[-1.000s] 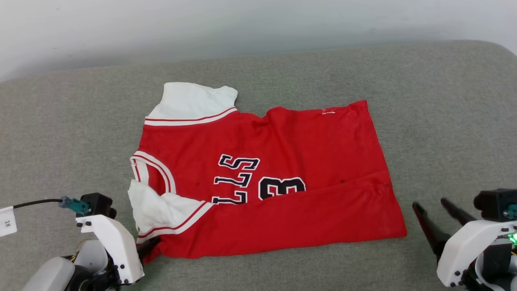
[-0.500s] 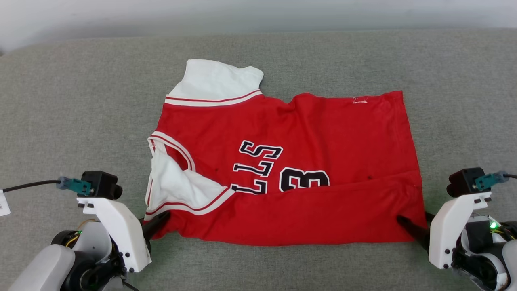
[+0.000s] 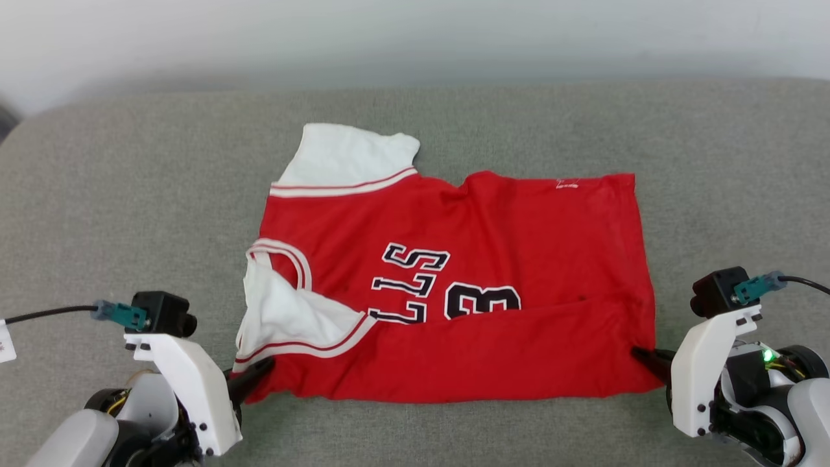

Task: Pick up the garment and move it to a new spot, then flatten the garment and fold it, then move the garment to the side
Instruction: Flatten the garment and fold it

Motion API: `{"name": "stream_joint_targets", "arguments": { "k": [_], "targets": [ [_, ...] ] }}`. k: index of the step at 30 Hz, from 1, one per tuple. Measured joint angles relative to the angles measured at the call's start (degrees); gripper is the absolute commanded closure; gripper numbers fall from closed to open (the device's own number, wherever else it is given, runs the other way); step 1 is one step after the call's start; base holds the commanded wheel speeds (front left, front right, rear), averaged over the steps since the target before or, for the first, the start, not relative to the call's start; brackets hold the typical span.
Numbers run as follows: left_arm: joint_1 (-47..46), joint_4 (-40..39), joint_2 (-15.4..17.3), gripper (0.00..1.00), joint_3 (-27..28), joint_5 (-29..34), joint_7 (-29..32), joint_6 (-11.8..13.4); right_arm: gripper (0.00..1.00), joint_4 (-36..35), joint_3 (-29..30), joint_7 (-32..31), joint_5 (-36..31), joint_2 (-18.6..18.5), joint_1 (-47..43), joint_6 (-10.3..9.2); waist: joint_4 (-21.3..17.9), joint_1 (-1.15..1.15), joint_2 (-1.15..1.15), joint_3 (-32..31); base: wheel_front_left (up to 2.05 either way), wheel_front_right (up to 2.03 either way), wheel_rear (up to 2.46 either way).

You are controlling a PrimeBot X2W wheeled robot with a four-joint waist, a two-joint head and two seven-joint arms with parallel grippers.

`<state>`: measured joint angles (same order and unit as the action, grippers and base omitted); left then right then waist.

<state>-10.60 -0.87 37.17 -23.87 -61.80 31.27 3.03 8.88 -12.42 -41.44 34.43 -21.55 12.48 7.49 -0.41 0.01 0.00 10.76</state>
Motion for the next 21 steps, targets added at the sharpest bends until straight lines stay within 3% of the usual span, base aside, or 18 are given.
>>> {"name": "stream_joint_targets", "arguments": {
  "k": [9, 17, 18, 19, 20, 21],
  "targets": [
    [9.52, -2.23, 0.41, 1.00, 0.21, -2.54, -0.55, 2.54, 1.00, -2.25, -1.60, -0.07, 1.47, -0.97, -4.92, 0.00, -0.43, -0.01, 0.00, -8.06, 0.00, 0.00, 0.00],
    [14.54, -2.97, 0.83, 1.00, 0.63, -3.93, -1.31, 3.80, 1.00, -2.49, 2.14, -0.67, 1.05, -0.26, -11.46, 0.00, -0.59, -0.01, 0.00, -11.63, 0.00, 0.00, 0.00],
    [14.52, -2.56, 0.75, 1.00, 0.60, -3.83, -1.57, 3.77, 0.70, -2.30, 2.30, -0.57, 0.75, -0.02, -12.00, 0.01, -0.67, -0.01, 0.00, -11.55, 0.00, 0.00, 0.00],
    [14.46, -2.00, 0.55, 0.86, 0.59, -3.59, -1.87, 3.76, 0.00, -2.15, 2.60, 0.03, 0.57, 0.30, -12.54, 0.01, -0.76, -0.01, 0.00, -11.45, 0.00, 0.00, 0.00],
    [14.36, -1.43, 0.40, 0.56, 0.44, -3.43, -1.88, 3.76, 0.00, -2.02, 2.93, 0.90, 0.19, 0.71, -12.89, 0.00, -0.84, -0.01, 0.00, -11.32, 0.00, 0.00, 0.00],
    [14.10, -0.97, 0.08, 0.09, 0.35, -3.36, -2.18, 3.68, 0.00, -2.00, 3.16, 1.96, -0.49, 0.98, -13.27, 0.00, -0.96, -0.01, 0.00, -11.18, 0.00, 0.00, 0.00]
  ]
}}
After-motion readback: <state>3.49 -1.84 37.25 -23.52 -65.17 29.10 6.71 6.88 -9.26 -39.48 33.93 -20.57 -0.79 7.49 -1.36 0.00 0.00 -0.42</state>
